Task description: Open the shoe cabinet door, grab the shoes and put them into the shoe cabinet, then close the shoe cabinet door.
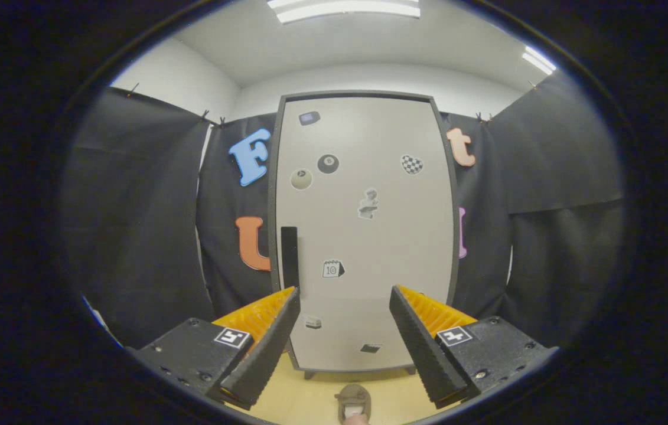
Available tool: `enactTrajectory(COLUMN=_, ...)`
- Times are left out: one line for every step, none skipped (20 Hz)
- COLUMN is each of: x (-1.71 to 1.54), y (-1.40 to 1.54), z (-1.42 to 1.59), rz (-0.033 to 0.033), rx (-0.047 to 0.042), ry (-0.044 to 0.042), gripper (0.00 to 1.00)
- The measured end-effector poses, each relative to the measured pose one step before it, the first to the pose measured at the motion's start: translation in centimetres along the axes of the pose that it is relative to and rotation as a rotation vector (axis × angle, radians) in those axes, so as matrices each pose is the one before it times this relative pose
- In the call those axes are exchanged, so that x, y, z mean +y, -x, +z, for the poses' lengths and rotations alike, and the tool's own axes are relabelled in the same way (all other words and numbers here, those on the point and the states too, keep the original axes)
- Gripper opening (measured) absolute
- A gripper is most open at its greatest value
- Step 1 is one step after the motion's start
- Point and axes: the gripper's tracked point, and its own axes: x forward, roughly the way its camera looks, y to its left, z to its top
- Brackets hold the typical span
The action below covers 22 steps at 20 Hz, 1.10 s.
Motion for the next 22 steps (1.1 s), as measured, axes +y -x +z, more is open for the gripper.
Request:
enactTrajectory(x=0.562, y=-1.183, z=0.327, rz=0.01354, rx=-0.00461, ry=-0.00375, gripper=1.00)
enactTrajectory(x=0.464, y=-1.104, z=0.099, rz=0.01256, rx=0.00183, ry=-0.00165, gripper=1.00)
enactTrajectory(x=0.494, y=-1.134, z=0.396, rz=0.00968, rx=-0.00994, ry=-0.00752, gripper=1.00)
enactTrajectory(x=0.438, y=-1.091, z=0.336, rz=0.00734, rx=-0.00716, ry=0.00543, gripper=1.00)
enactTrajectory(x=0.155, y=-1.051, z=0.252, rz=-0.00546, rx=-0.00768, ry=0.00842, gripper=1.00)
enactTrajectory(x=0.120, y=-0.794, z=0.061, rz=-0.00676, rx=-0.00566, ry=0.01551, gripper=1.00)
enactTrajectory(x=0.182, y=-0.843, z=0.138, rz=-0.00659, rx=-0.00466, ry=0.01683, gripper=1.00)
enactTrajectory(x=0.275, y=-0.828, z=-0.086, rz=-0.00674, rx=0.00005, ry=0.00975, gripper=1.00)
enactTrajectory(x=0.336, y=-0.696, z=-0.043, rz=0.00000, rx=0.00265, ry=0.00209, gripper=1.00)
enactTrajectory(x=0.218, y=-0.617, z=-0.173, rz=-0.00104, rx=0.00475, ry=-0.00747, gripper=1.00)
enactTrajectory(x=0.136, y=-0.598, z=-0.103, rz=-0.00002, rx=0.00123, ry=-0.01695, gripper=1.00)
enactTrajectory(x=0.120, y=-0.669, z=-0.183, rz=0.00280, rx=0.00259, ry=-0.01838, gripper=1.00)
enactTrajectory(x=0.162, y=-0.716, z=-0.278, rz=0.00588, rx=0.00600, ry=-0.01071, gripper=1.00)
enactTrajectory(x=-0.157, y=-0.682, z=-0.467, rz=-0.00429, rx=0.01484, ry=-0.00362, gripper=1.00)
enactTrajectory(x=0.173, y=-0.666, z=-0.281, rz=0.01325, rx=0.00583, ry=-0.01287, gripper=1.00)
enactTrajectory(x=0.722, y=-0.653, z=-0.144, rz=0.03744, rx=0.00178, ry=-0.01207, gripper=1.00)
enactTrajectory(x=0.730, y=-0.338, z=-0.086, rz=0.03420, rx=-0.00248, ry=-0.00955, gripper=1.00)
enactTrajectory(x=0.817, y=-0.181, z=0.014, rz=0.03899, rx=-0.00856, ry=-0.00787, gripper=1.00)
enactTrajectory(x=0.923, y=-0.281, z=-0.111, rz=0.04150, rx=-0.00182, ry=0.00439, gripper=1.00)
enactTrajectory(x=0.584, y=-0.275, z=-0.250, rz=0.02296, rx=0.00228, ry=0.01234, gripper=1.00)
enactTrajectory(x=0.036, y=-0.504, z=-0.314, rz=-0.01007, rx=0.00823, ry=0.01912, gripper=0.99)
enactTrajectory(x=-0.491, y=-0.427, z=-0.501, rz=-0.03612, rx=0.01481, ry=0.01091, gripper=0.99)
